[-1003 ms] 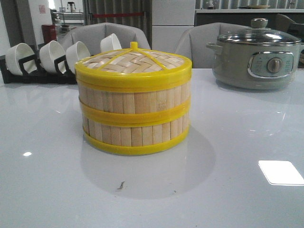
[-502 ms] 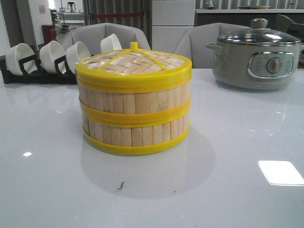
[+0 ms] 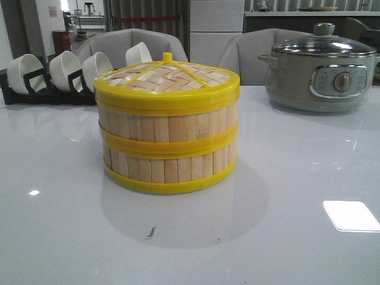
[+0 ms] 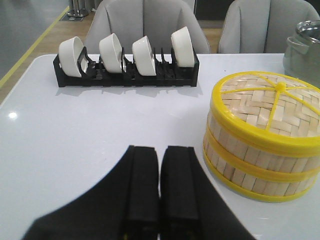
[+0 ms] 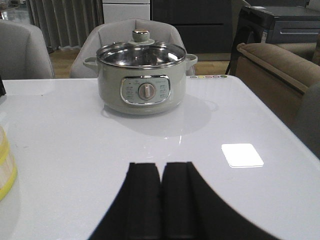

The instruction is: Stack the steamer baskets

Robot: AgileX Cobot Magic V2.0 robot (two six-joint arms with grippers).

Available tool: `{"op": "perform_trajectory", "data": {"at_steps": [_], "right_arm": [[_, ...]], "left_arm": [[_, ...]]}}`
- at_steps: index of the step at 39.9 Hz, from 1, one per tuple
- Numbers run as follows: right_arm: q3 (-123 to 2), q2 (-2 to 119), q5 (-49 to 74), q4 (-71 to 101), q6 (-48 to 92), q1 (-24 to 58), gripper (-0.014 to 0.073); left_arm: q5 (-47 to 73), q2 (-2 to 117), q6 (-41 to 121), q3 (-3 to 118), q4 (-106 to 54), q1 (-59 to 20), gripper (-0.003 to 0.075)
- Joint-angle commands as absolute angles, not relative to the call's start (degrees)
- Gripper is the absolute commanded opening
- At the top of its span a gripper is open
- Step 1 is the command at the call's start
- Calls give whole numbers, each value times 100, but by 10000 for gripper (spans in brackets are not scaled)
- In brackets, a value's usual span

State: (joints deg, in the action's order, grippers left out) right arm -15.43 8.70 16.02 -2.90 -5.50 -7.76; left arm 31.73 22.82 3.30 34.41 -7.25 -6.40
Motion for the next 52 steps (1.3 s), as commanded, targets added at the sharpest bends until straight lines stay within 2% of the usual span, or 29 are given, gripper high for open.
{"op": "perform_trajectory", "data": {"at_steps": [1, 41, 52], "right_arm": [[-1692, 921, 1024, -375, -492, -818, 48], [-1684, 921, 1029, -348, -492, -818, 48], [-1684, 921, 1029, -348, -492, -818, 48]], "left_arm": [[2687, 2325, 293, 3594, -755, -672, 91], [2674, 2325, 293, 3594, -755, -672, 91], [1989, 2246, 340, 3560, -216, -672, 91]]}}
